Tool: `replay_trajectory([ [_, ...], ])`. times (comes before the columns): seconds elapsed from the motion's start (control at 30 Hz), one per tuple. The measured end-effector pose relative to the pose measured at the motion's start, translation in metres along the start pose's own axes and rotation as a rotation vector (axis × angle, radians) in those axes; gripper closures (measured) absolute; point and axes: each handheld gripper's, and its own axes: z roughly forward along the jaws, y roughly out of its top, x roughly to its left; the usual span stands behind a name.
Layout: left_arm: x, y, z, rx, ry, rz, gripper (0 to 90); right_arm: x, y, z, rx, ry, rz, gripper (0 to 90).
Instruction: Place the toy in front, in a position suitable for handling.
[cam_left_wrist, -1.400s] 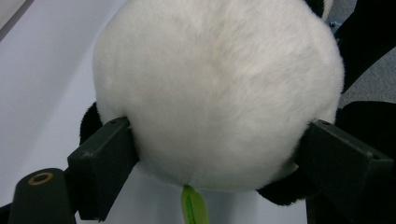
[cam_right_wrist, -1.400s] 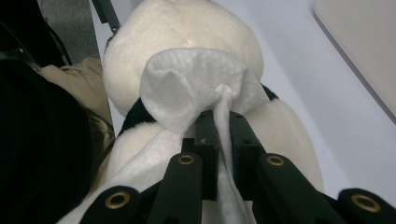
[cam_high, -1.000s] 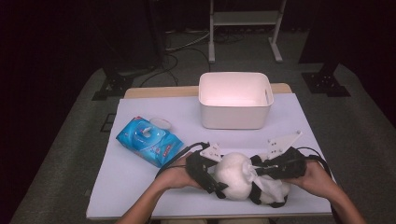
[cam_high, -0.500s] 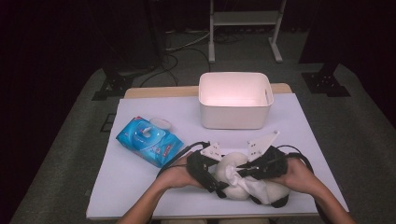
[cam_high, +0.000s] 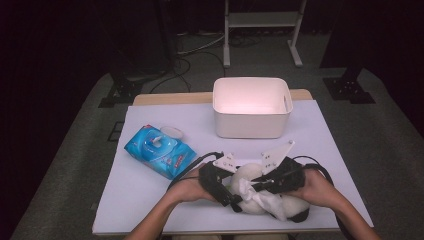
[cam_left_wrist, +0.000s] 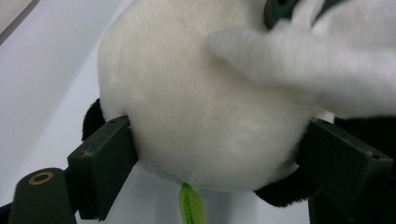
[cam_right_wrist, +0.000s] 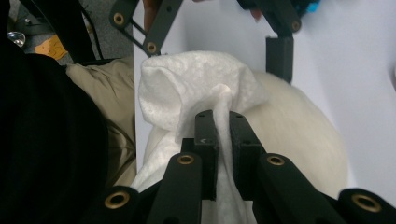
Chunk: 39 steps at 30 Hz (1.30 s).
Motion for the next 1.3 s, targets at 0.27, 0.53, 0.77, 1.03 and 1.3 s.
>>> replay_trajectory([
  [0.27,0.000,0.001,0.000,0.003,-0.003,-0.003,13.1,-0.002,-0.026,-0.018,0.010,-0.034,0.053,82.9],
  [0.53,0.001,0.003,0.000,0.006,0.001,-0.004,13.3,-0.002,-0.018,-0.015,0.004,-0.029,0.044,82.9],
  [0.77,0.001,0.003,0.000,-0.004,0.002,-0.006,13.3,-0.007,0.008,0.003,0.004,0.006,-0.003,82.8],
  [1.03,0.002,-0.001,0.000,-0.016,-0.007,-0.022,13.1,-0.013,0.022,0.017,0.013,0.033,-0.021,82.9],
  [1.3,0.001,-0.001,0.000,-0.006,-0.006,-0.017,13.0,-0.022,0.005,-0.002,0.022,-0.023,0.026,82.5],
])
